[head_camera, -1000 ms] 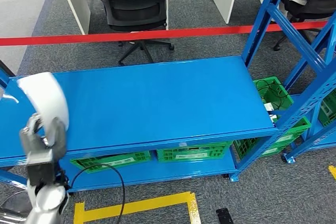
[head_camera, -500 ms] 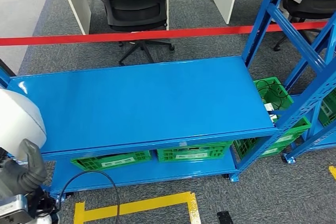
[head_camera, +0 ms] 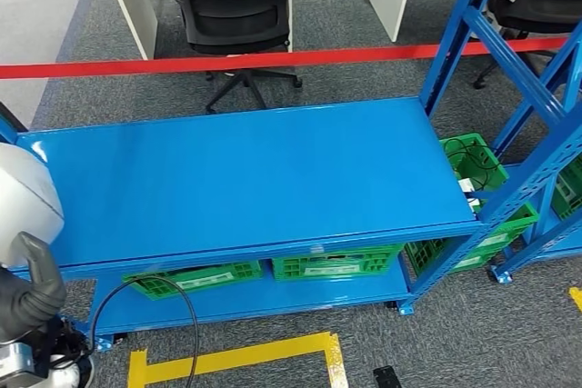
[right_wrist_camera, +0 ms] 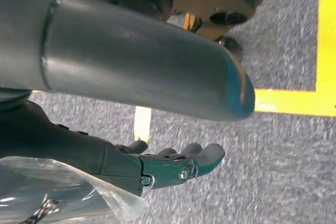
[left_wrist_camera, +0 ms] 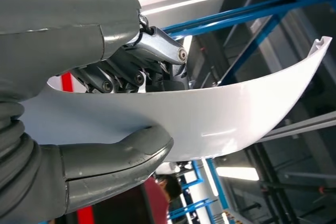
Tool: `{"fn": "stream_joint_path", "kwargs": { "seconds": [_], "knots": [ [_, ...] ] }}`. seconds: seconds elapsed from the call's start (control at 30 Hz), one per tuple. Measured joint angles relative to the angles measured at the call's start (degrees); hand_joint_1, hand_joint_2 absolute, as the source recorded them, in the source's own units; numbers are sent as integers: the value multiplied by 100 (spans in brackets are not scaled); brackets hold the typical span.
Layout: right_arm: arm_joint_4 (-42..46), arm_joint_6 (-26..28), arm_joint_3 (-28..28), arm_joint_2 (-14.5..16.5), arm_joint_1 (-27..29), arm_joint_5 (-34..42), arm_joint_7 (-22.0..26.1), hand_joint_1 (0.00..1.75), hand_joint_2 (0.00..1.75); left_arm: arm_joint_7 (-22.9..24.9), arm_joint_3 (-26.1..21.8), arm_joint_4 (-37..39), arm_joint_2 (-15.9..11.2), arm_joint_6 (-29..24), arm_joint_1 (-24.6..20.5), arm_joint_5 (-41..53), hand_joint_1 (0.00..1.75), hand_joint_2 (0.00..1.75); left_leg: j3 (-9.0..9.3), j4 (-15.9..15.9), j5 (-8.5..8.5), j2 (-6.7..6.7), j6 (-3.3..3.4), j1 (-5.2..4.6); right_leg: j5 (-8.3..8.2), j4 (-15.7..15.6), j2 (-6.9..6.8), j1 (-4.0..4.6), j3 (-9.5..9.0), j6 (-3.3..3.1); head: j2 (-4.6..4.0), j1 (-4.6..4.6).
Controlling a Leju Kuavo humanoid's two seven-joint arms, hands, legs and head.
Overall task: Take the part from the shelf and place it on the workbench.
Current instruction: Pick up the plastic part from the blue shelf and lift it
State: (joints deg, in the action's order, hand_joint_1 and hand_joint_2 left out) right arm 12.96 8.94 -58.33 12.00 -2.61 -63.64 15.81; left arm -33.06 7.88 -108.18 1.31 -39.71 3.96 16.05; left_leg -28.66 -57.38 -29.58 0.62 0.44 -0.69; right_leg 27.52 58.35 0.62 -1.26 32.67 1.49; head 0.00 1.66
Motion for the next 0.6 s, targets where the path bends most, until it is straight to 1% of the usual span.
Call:
{"fn": "stream_joint_path", "kwargs": {
  "seconds": [0.13,0.2,0.23,0.27,0.3,0.33,0.37,0.4,0.43,0.47,0.5,0.53,0.57,0.6],
  "knots": [
    [0,401,-21,0,-3,8,-308,0,0,208,111,0,23,0,10,-182,175,175,-43,-50,-10,0,43,-6,-22,-6,1,-5,4,40,0,1],
    [1,564,-41,-1,-6,-1,-460,0,0,268,128,1,43,0,16,-238,175,175,-48,-12,26,-7,93,15,-27,-14,0,-2,19,75,0,1],
    [1,624,-53,-4,-7,-5,-528,0,0,299,129,3,56,1,17,-250,175,175,-36,29,56,-16,125,33,16,32,-4,4,54,89,0,5],
    [2,673,-67,-8,-9,-9,-594,0,0,328,130,7,70,1,20,-254,175,175,-26,70,87,-25,155,52,113,175,-9,11,134,97,0,12],
    [2,713,-81,-16,-10,-13,-663,0,0,356,130,15,87,2,31,-250,175,175,-18,96,108,-35,173,67,262,443,-14,13,274,99,0,20],
    [2,747,-98,-28,-10,-15,-732,0,0,384,130,25,106,2,47,-240,175,175,-23,101,113,-41,183,65,434,804,-17,16,447,102,0,26],
    [2,770,-115,-42,-8,-16,-796,0,0,405,128,38,123,2,67,-223,175,175,-29,99,113,-45,185,63,573,1178,-18,15,633,108,0,28],
    [2,792,-132,-59,-3,-13,-857,0,0,424,127,54,142,2,88,-203,175,175,-28,95,109,-49,182,61,625,1441,-18,13,772,115,0,27],
    [3,814,-152,-77,3,-4,-905,0,0,438,125,69,161,2,103,-184,175,175,-23,92,101,-51,177,62,565,1500,-20,12,819,119,0,28],
    [3,836,-175,-93,6,7,-942,0,0,447,123,84,177,2,114,-169,175,175,-13,86,88,-50,166,66,400,1332,-23,11,757,119,0,28],
    [6,856,-201,-113,6,22,-967,0,0,450,119,96,193,2,120,-157,175,175,2,74,65,-48,145,72,172,975,-30,9,602,117,0,29],
    [8,871,-228,-129,2,35,-980,0,0,451,113,107,209,2,123,-140,175,175,9,61,39,-47,118,69,16,610,-36,13,426,111,0,31],
    [11,881,-252,-139,-4,46,-987,0,0,448,106,115,227,2,122,-117,175,175,5,30,11,-45,86,63,-72,294,-38,18,268,92,0,31],
    [14,889,-274,-149,-10,55,-990,0,0,442,96,123,250,2,118,-82,175,175,-6,7,-6,-44,54,55,-92,115,-36,25,176,67,0,28]
  ]
}}
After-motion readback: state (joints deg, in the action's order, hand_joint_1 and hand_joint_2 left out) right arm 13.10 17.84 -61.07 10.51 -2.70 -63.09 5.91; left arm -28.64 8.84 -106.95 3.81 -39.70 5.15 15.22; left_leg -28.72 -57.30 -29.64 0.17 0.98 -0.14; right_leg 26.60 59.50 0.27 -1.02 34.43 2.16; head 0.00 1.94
